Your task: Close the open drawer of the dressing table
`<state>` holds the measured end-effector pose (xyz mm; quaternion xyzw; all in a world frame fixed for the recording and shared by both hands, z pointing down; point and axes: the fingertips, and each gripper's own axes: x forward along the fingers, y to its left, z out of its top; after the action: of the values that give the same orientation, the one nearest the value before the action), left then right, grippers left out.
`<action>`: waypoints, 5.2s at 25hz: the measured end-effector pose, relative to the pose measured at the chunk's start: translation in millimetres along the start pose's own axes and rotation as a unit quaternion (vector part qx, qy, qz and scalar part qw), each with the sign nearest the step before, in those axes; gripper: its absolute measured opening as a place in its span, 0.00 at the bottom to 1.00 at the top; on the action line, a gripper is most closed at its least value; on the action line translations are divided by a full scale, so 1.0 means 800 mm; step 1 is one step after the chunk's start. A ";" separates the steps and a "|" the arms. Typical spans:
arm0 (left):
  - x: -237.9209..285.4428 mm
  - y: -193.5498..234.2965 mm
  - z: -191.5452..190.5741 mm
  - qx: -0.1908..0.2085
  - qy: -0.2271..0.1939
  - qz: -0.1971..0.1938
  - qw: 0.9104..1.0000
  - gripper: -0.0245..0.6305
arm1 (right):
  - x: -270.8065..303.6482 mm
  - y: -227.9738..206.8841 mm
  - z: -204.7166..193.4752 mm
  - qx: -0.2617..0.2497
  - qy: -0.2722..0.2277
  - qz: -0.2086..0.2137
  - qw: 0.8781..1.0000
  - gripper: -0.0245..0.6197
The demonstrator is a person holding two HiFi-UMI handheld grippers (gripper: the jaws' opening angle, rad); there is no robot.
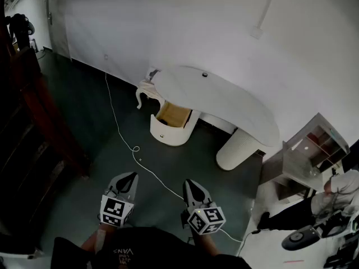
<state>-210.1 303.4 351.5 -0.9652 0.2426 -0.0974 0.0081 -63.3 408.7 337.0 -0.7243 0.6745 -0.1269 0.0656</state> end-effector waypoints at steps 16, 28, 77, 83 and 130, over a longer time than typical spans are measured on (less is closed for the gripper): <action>0.022 -0.027 -0.018 -0.025 0.009 -0.027 0.999 0.29 | 0.015 -0.015 -0.026 -0.004 0.029 0.010 1.000 0.33; 0.146 0.043 -0.019 -0.014 0.029 -0.074 0.997 0.29 | 0.124 -0.069 -0.009 -0.008 0.040 -0.035 0.999 0.36; 0.535 0.180 -0.171 -0.011 0.144 -0.087 0.986 0.37 | 0.443 -0.268 -0.004 -0.032 0.135 -0.022 0.990 0.36; 0.565 0.185 -0.204 -0.004 0.158 -0.084 0.984 0.40 | 0.453 -0.288 -0.023 -0.039 0.145 -0.022 0.988 0.37; 0.704 0.177 -0.284 -0.062 0.151 -0.045 0.985 0.44 | 0.543 -0.340 -0.066 -0.066 0.206 0.057 0.975 0.37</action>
<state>166.5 -78.5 668.9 -0.9478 0.2030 -0.2274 -0.0932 208.5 3.5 501.6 -0.6461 0.7204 -0.2242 -0.1156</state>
